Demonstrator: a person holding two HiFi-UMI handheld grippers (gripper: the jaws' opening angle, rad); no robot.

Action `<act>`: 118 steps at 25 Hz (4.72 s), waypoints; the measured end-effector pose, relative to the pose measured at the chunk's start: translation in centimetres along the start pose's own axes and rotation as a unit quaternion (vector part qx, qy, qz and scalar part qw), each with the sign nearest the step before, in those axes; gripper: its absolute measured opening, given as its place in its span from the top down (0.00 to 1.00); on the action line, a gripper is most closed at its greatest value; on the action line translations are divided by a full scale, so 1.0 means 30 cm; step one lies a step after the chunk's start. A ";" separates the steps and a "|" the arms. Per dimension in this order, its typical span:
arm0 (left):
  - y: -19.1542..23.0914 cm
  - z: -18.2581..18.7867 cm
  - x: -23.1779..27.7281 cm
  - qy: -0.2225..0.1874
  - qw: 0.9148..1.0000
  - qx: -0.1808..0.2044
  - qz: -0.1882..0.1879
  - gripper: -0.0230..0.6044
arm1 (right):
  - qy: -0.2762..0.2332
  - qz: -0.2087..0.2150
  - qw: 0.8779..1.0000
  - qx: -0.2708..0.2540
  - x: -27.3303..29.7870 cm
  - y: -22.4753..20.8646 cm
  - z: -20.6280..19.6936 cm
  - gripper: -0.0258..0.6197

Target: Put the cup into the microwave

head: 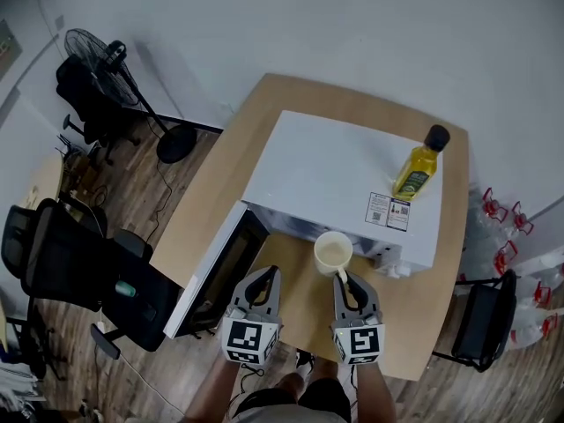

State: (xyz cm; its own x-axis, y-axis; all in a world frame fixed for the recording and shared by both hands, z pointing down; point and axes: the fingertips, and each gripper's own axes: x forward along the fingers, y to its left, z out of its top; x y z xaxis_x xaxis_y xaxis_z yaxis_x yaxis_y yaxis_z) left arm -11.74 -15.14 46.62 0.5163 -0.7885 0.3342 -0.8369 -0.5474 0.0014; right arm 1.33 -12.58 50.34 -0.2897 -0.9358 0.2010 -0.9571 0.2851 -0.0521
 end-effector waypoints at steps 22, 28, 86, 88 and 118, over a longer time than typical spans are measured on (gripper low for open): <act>0.099 -0.107 0.167 0.035 0.999 -0.031 0.025 0.92 | 0.022 0.013 1.000 0.005 0.259 -0.075 -0.127 0.88; 0.110 -0.118 0.194 0.038 0.998 -0.035 0.027 0.92 | 0.020 0.003 1.000 -0.001 0.304 -0.086 -0.131 0.88; 0.074 -0.008 0.106 0.009 0.999 -0.025 0.019 0.92 | 0.036 0.005 0.999 0.008 0.269 -0.062 -0.045 0.66; 0.062 0.015 0.088 0.001 1.000 -0.022 0.016 0.92 | 0.031 0.002 0.999 0.008 0.243 -0.060 -0.020 0.68; -0.149 0.247 -0.279 -0.077 0.996 0.030 -0.034 0.92 | -0.059 -0.089 0.994 -0.026 -0.343 -0.049 0.323 0.90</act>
State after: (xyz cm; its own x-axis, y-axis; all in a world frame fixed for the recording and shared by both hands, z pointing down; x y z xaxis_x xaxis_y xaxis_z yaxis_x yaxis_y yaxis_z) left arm -10.96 -8.17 36.82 0.5966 -0.7804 0.1873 -0.7892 -0.6128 -0.0395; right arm 5.62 -5.39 38.87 -0.1169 -0.9894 0.0864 -0.9925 0.1195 0.0254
